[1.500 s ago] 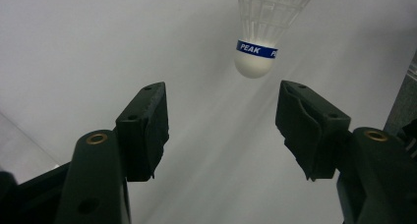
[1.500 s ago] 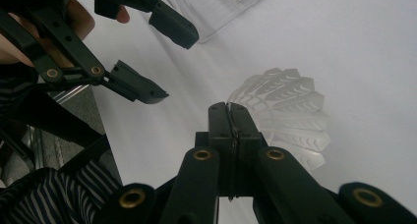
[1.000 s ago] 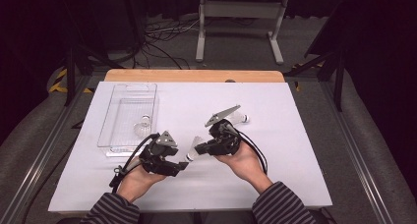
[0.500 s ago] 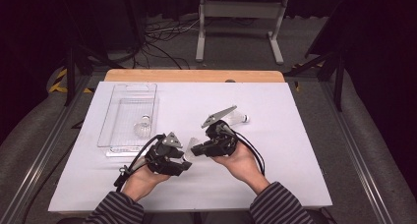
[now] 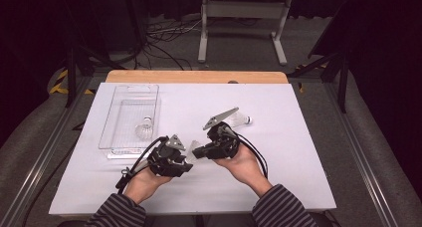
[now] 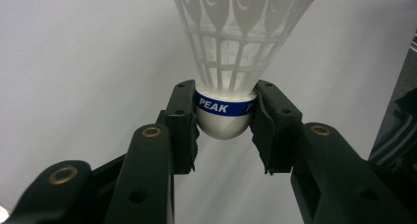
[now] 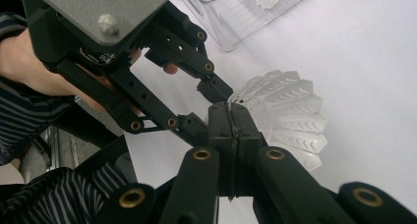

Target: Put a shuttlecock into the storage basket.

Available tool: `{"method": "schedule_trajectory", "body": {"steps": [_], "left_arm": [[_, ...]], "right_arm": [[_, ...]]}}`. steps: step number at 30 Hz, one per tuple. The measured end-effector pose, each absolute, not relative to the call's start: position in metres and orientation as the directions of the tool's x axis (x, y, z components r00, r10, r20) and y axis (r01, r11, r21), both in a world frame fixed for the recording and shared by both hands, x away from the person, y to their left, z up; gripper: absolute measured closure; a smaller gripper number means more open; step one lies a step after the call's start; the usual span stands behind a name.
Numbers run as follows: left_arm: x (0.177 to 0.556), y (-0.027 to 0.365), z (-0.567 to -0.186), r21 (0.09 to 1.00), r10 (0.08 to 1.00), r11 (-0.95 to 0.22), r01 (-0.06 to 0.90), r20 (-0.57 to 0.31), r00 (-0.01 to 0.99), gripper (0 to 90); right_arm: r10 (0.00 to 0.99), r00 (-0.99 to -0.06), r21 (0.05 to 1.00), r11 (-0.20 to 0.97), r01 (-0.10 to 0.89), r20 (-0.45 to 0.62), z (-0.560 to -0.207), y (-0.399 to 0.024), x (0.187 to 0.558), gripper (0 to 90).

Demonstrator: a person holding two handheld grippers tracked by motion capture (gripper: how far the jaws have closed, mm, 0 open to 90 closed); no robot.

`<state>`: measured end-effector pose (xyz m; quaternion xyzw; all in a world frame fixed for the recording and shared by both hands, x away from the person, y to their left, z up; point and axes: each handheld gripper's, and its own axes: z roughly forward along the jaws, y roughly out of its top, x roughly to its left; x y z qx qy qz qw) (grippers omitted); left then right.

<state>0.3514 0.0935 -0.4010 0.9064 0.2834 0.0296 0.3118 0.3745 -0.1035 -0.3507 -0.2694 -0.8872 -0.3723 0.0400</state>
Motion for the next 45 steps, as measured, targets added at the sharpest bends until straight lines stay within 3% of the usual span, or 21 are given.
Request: {"method": "schedule_trajectory", "body": {"steps": [7, 25, 32, 45], "left_arm": [[0.351, 0.093, -0.401, 0.573, 0.537, -0.652, 0.496, -0.112, 0.836, 64.8], [0.354, 0.096, -0.399, 0.546, 0.546, -0.655, 0.522, -0.135, 0.827, 65.0], [0.354, 0.099, -0.397, 0.538, 0.550, -0.654, 0.532, -0.146, 0.823, 65.0], [0.352, 0.106, -0.393, 0.532, 0.560, -0.653, 0.539, -0.141, 0.817, 65.0]], "right_arm": [[0.449, -0.854, 0.634, 0.587, 0.503, 0.263, -0.351, -0.102, 0.374, 88.1], [0.512, -0.843, 0.670, 0.569, 0.476, 0.165, -0.349, -0.120, 0.368, 53.1], [0.532, -0.836, 0.696, 0.549, 0.462, 0.136, -0.348, -0.131, 0.364, 43.2], [0.581, -0.810, 0.720, 0.529, 0.450, 0.080, -0.356, -0.153, 0.359, 32.7]]}}
